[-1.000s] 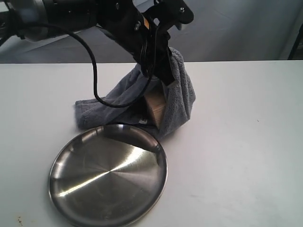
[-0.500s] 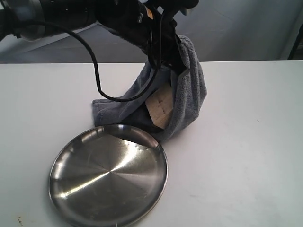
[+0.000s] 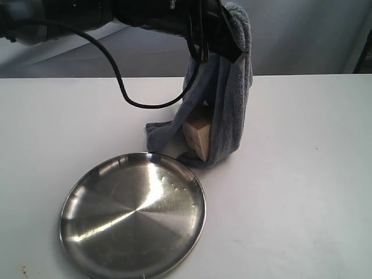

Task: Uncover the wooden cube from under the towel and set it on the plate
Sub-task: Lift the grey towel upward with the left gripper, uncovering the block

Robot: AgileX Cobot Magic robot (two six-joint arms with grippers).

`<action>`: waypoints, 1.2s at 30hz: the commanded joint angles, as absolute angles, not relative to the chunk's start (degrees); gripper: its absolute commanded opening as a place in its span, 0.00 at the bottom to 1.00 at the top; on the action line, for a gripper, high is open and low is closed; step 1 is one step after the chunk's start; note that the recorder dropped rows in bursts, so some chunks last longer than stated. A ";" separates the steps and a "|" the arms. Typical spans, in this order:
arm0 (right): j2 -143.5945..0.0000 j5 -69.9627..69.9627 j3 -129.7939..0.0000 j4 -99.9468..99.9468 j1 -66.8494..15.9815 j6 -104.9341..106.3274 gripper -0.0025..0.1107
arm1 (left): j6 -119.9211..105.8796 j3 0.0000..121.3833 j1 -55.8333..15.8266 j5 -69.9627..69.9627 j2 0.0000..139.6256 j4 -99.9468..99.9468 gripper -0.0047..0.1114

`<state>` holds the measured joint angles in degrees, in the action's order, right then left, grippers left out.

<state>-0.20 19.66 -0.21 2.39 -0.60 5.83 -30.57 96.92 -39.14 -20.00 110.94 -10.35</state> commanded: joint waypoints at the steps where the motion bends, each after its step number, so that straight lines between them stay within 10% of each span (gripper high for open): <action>1: 0.00 19.58 0.00 2.55 -0.71 5.83 0.02 | -30.05 97.31 -39.41 -16.00 109.43 -11.48 0.04; 36: 0.00 19.58 0.00 2.55 -0.71 5.70 0.02 | -30.19 97.31 -39.41 -22.08 97.54 -11.89 0.04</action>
<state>-0.20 19.66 -0.21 2.39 -0.60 5.83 -30.57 96.92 -39.14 -23.92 99.63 -11.20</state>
